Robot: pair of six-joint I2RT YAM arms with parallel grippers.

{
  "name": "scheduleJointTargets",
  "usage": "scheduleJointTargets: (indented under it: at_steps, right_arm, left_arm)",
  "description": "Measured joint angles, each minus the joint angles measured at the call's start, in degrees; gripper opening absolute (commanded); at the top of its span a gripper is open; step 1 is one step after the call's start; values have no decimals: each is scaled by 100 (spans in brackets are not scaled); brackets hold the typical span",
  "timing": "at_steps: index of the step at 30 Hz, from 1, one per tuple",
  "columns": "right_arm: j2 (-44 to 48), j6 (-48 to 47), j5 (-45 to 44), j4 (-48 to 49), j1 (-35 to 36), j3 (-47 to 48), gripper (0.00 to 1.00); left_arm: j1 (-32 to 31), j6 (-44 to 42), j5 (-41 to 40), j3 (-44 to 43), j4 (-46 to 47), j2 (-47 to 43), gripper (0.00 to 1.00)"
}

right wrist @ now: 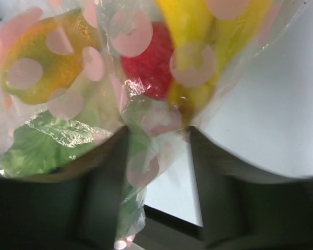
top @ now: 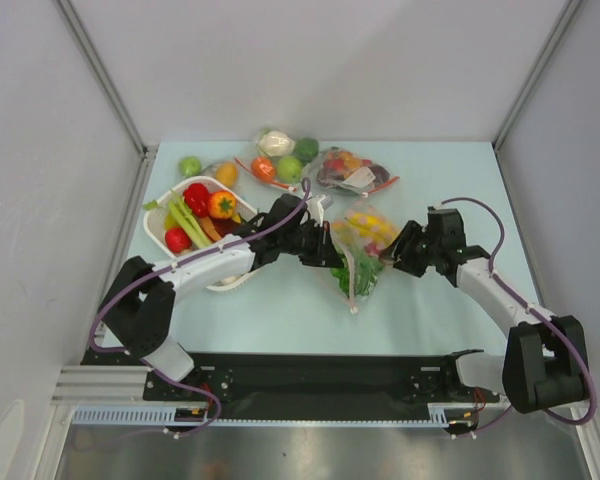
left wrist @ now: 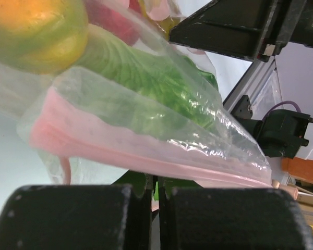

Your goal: Open the zip-top bag and remove the fake food

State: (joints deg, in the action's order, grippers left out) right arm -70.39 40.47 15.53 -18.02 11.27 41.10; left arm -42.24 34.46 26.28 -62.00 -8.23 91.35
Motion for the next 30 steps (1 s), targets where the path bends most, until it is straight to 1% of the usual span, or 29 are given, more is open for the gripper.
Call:
scheduleJointTargets:
  at_steps: [1, 2, 3, 5, 6, 7, 14, 19, 23, 30]
  right_arm:
    - [-48, -11, 7, 33, 26, 0, 40]
    - [-101, -4, 22, 74, 39, 0, 32]
    - [-144, 0, 35, 122, 57, 0, 19]
    - [-216, 28, 48, 179, 79, 0, 10]
    - [-247, 39, 48, 214, 90, 0, 2]
    - [-278, 33, 48, 256, 94, 0, 0]
    - [-334, -61, -7, 308, 98, 0, 0]
    - [-334, -376, -269, 168, 96, 11, 0]
    - [-334, -627, -509, 20, 85, 63, 0]
    - [-339, -863, -682, -52, 11, 111, 0]
  left_arm:
    - [0, 0, 2, 2, 4, 0, 0]
    - [0, 0, 4, 4, 4, 0, 1]
    - [0, 0, 4, 9, 7, 0, 0]
    - [0, -2, 4, 9, 7, 0, 0]
    - [0, -2, 4, 9, 7, 0, 0]
    - [0, -7, 4, 9, 7, 0, 0]
    - [4, -103, 2, 9, -79, 0, 0]
    - [92, -101, 31, 9, -153, -44, 0]
    - [208, -94, 103, 9, -192, -184, 0]
    - [256, -94, 308, 7, -223, -442, 0]
